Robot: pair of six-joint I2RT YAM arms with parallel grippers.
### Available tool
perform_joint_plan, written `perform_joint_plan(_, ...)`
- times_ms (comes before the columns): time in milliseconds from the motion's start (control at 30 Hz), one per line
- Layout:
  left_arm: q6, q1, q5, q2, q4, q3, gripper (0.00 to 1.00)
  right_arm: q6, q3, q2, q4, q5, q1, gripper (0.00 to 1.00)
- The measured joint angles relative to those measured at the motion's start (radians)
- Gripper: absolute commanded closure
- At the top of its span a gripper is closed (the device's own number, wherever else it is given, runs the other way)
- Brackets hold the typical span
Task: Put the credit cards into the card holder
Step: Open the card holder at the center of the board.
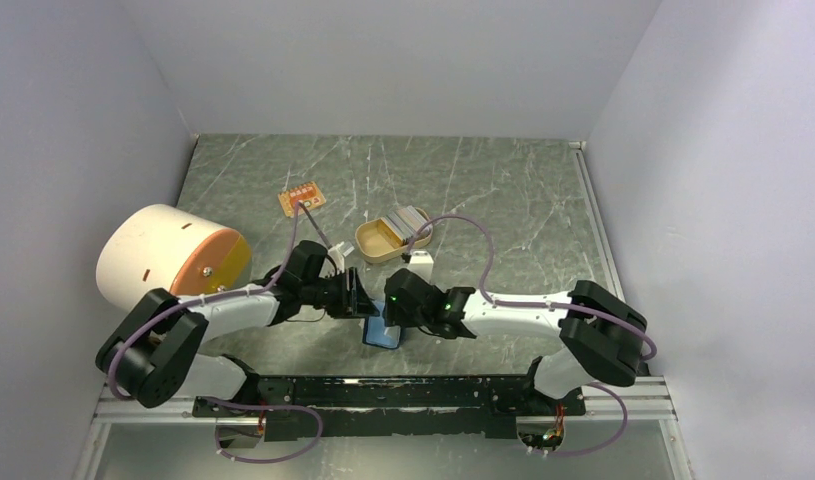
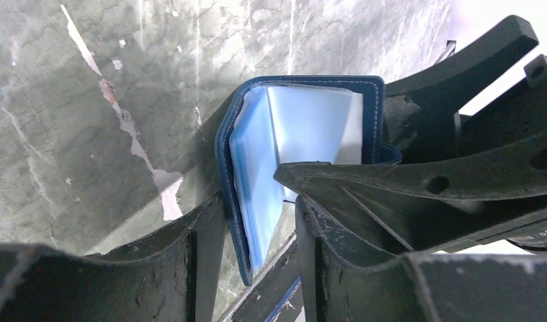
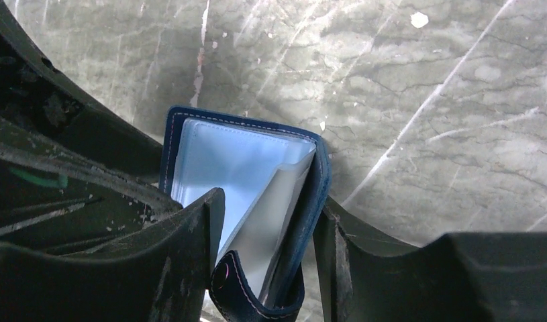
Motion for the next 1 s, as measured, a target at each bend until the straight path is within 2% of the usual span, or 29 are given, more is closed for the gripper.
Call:
perform_joint_plan(200, 0.011, 0.000, -0.001, 0.048, 0.007, 0.008, 0.60, 0.001, -0.029, -0.019, 0.002, 0.003, 0.000, 0.47)
perform_joint_plan(700, -0.019, -0.004, 0.056, 0.096, 0.149, 0.006, 0.62, 0.013, -0.094, -0.062, 0.027, 0.004, 0.000, 0.50)
perform_joint_plan(1000, -0.023, -0.019, 0.066, 0.133, 0.165, 0.003, 0.60, 0.018, -0.120, -0.088, 0.041, 0.009, 0.000, 0.51)
